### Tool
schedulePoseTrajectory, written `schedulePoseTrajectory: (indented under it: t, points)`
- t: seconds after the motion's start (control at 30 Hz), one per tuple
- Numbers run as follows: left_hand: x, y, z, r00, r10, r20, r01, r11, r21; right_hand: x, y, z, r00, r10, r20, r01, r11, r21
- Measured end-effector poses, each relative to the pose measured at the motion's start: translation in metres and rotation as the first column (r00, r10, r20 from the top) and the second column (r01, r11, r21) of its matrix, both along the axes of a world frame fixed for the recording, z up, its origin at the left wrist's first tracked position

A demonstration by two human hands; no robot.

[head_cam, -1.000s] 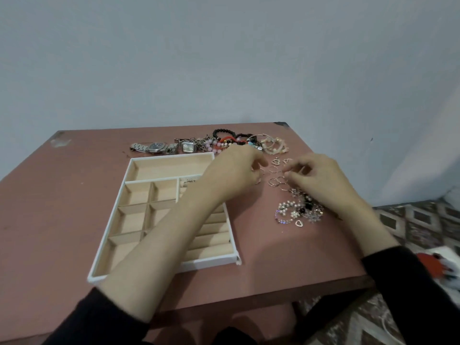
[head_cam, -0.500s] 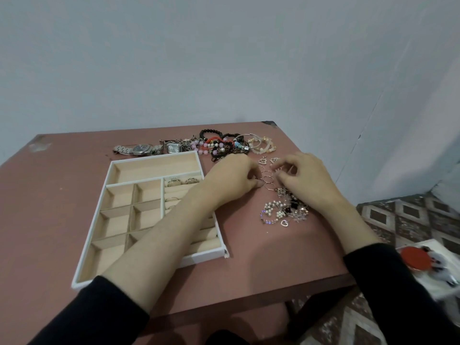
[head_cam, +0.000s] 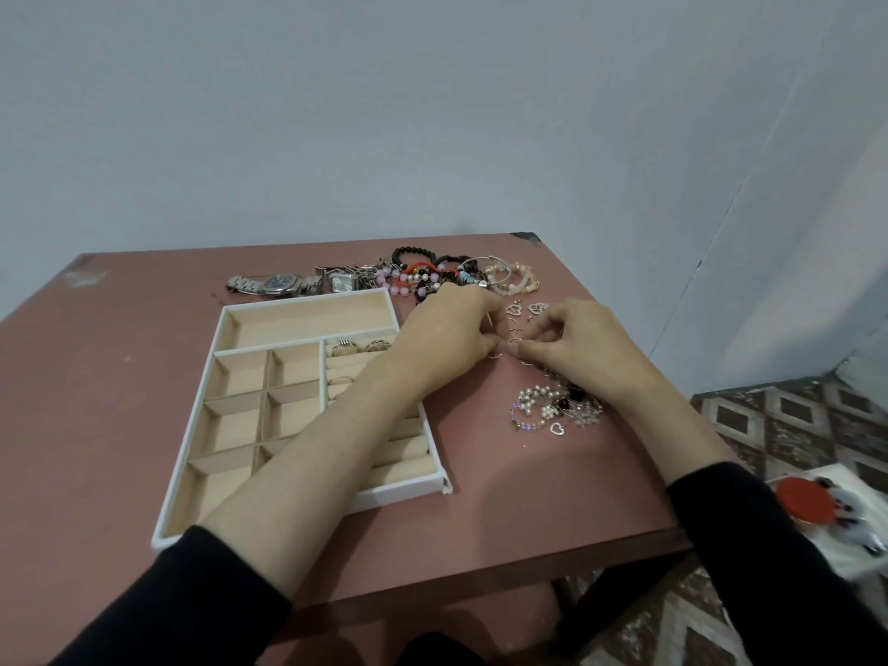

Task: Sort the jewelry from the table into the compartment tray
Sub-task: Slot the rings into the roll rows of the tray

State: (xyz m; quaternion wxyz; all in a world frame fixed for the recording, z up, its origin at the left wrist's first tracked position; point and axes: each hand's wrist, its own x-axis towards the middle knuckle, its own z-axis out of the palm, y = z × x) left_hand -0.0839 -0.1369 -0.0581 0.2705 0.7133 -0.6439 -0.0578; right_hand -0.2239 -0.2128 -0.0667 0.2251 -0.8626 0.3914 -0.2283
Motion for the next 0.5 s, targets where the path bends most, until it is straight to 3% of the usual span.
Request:
schedulePoseTrajectory:
  t: [0.23, 0.5]
  points:
    - [0.0006, 0.0011, 0.0046, 0.999, 0.038, -0.009, -0.037, 0.999, 0.028, 0.0026, -0.0005, 0.0024, 0.999, -0.006, 0.036, 0.001, 0.992, 0.129]
    - [0.0000, 0.0031, 0.0059, 0.997, 0.058, 0.054, -0.061, 0.997, 0.050, 0.0072, -0.0058, 0.0087, 0.997, 0.038, -0.064, -0.028, 0.988, 0.153]
